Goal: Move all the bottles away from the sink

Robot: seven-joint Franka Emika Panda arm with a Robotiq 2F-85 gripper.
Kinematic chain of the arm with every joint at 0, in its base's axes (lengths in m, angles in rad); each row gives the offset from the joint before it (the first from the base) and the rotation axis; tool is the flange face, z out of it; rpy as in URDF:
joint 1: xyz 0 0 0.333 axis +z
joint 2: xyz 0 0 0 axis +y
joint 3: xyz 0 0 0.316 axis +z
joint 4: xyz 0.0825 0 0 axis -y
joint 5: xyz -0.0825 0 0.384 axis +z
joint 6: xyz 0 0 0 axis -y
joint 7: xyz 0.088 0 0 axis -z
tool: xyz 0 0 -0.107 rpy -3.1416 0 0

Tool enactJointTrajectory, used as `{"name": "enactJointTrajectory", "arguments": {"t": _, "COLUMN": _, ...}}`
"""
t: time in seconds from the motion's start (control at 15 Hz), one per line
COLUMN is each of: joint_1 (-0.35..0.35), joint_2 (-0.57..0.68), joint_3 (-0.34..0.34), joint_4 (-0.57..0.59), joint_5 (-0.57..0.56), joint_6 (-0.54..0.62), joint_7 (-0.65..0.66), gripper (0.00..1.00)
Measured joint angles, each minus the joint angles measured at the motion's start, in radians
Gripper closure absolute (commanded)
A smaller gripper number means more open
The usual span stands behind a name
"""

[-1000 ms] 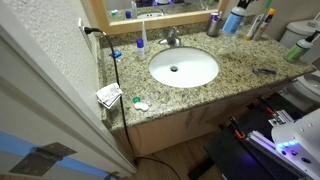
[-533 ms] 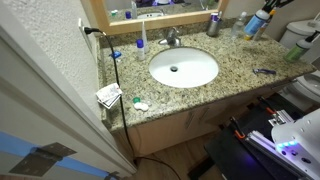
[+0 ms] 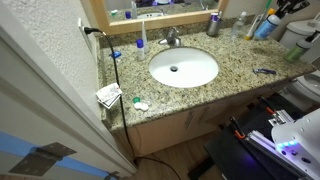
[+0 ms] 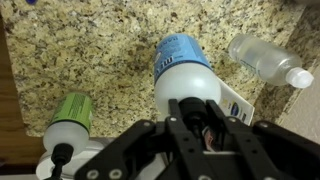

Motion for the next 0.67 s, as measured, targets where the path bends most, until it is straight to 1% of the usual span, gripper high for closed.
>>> {"name": "enactJointTrajectory", "arguments": {"t": 0.2, "joint_1": -0.017, "joint_2": 0.048, "joint_3": -0.001, "joint_4": 0.002, "joint_5": -0.119, "joint_6": 0.0, "joint_7": 0.121, "gripper": 0.92}}
{"name": "enactJointTrajectory", "arguments": {"t": 0.33, "joint_1": -0.032, "joint_2": 0.099, "joint_3": -0.011, "joint_4": 0.006, "joint_5": -0.172, "joint_6": 0.0, "joint_7": 0.194, "gripper": 0.92}}
{"name": "enactJointTrajectory", "arguments": {"t": 0.53, "joint_1": -0.035, "joint_2": 0.181, "joint_3": -0.041, "joint_4": 0.023, "joint_5": -0.164, "joint_6": 0.013, "joint_7": 0.234, "gripper": 0.92}}
{"name": "enactJointTrajectory", "arguments": {"t": 0.67, "joint_1": -0.034, "joint_2": 0.225, "joint_3": -0.057, "joint_4": 0.05, "joint_5": -0.138, "joint_6": 0.032, "joint_7": 0.246, "gripper": 0.92}}
